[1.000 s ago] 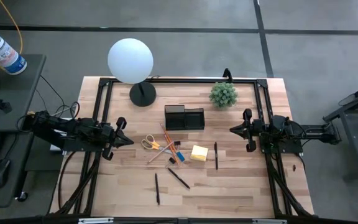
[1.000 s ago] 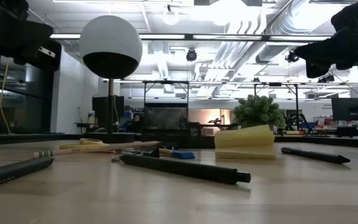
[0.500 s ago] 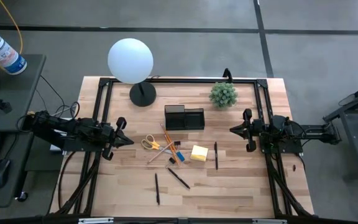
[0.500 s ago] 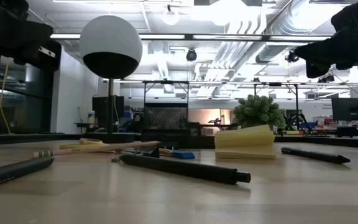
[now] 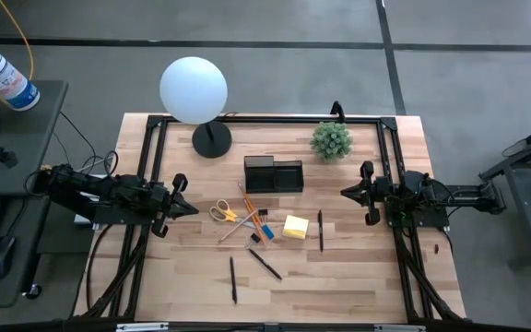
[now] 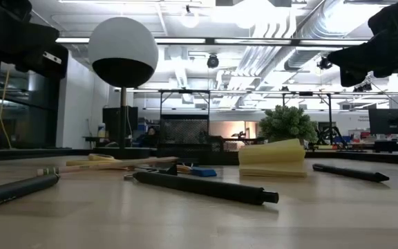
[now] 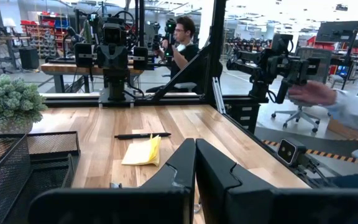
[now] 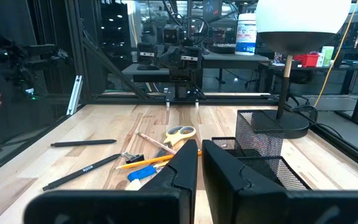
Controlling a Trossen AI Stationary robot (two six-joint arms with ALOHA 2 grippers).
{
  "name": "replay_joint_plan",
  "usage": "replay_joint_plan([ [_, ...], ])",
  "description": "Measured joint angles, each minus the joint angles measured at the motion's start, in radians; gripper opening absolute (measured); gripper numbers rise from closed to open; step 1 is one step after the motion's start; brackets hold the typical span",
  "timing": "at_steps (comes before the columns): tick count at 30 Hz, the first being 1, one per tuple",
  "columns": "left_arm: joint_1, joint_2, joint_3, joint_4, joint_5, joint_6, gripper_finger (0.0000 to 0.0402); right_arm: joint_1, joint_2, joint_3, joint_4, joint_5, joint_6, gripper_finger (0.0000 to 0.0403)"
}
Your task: Pick and place office supplies into organizer
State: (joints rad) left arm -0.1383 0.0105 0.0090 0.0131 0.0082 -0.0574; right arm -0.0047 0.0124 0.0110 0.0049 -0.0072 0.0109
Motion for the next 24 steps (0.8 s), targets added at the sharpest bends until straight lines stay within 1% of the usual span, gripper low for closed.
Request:
replay_joint_plan([
  [5,0.0,0.0,0.0,0.0,-0.001,0.0,0.0001,0.0,0.0,0.0,0.0,0.0,0.0,0.0021],
  [11,0.0,0.001,-0.001,0.047,-0.102,0.01,0.0001,0.0,0.0,-0.001,0.023,0.001,-0.03,0.0021],
  [15,0.0,0.001,-0.001,0.111,-0.146,0.016,0.0001,0.0,0.0,-0.001,0.117,0.028,-0.071,0.0021],
  [18,0.0,0.0,0.001,0.193,-0.182,0.025,0.0001,0.0,0.001,-0.001,0.186,0.025,-0.018,0.0021],
  [22,0.0,0.0,0.0,0.201,-0.192,0.034,0.0001,0.0,0.0,-0.001,0.252,0.035,0.107,0.0021],
  [24,0.0,0.0,0.0,0.197,-0.234,0.061,0.0001,0.0,0.0,-0.001,0.268,0.038,0.116,0.0021],
])
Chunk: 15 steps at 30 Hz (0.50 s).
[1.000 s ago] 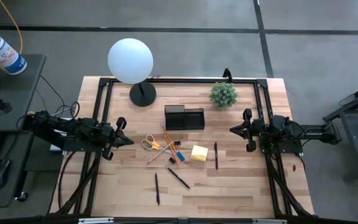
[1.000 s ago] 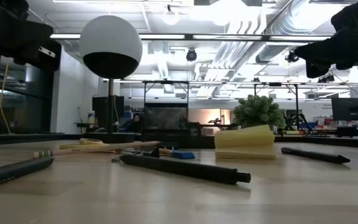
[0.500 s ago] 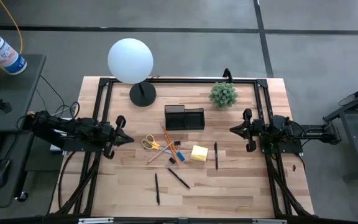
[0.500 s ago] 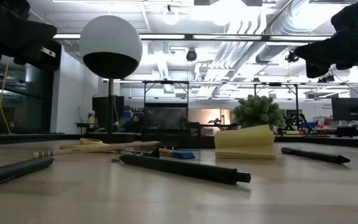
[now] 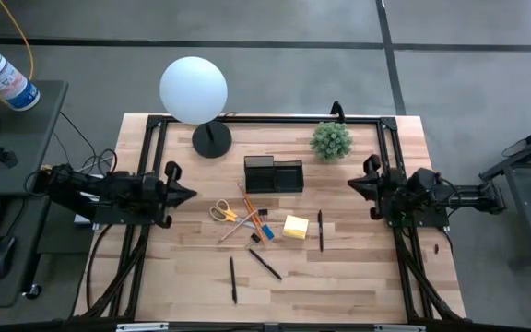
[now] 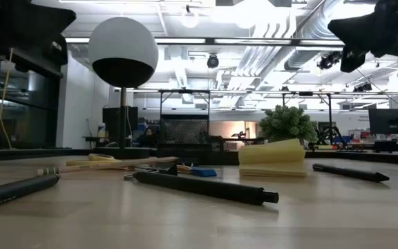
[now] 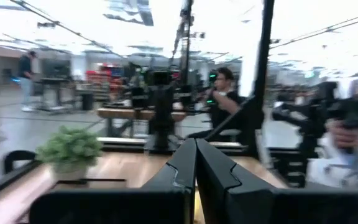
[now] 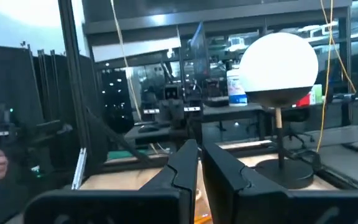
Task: Pick and place office supplies into organizer
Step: Put the top black pen into the black organizer
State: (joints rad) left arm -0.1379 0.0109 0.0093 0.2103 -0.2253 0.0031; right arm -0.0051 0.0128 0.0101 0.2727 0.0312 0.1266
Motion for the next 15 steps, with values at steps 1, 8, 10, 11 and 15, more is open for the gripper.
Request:
replay_joint_plan([
  [1,0.0,0.0,0.0,-0.007,-0.027,0.014,0.0001,0.0,0.001,0.0,0.011,0.014,-0.01,0.0021],
  [8,0.0,0.0,0.0,-0.035,-0.097,0.028,0.0001,0.0,0.02,0.0,-0.02,0.104,-0.039,0.0021],
  [10,0.0,0.0,0.0,-0.022,-0.101,0.017,0.0001,0.0,0.036,0.0,-0.04,0.132,-0.066,0.0021],
  [11,0.0,0.0,0.0,-0.019,-0.102,0.018,0.0001,0.0,0.046,0.0,-0.045,0.148,-0.083,0.0021],
  [15,0.0,0.002,0.0,-0.019,-0.134,0.03,0.0001,0.0,0.08,0.001,-0.05,0.22,-0.165,0.0021],
])
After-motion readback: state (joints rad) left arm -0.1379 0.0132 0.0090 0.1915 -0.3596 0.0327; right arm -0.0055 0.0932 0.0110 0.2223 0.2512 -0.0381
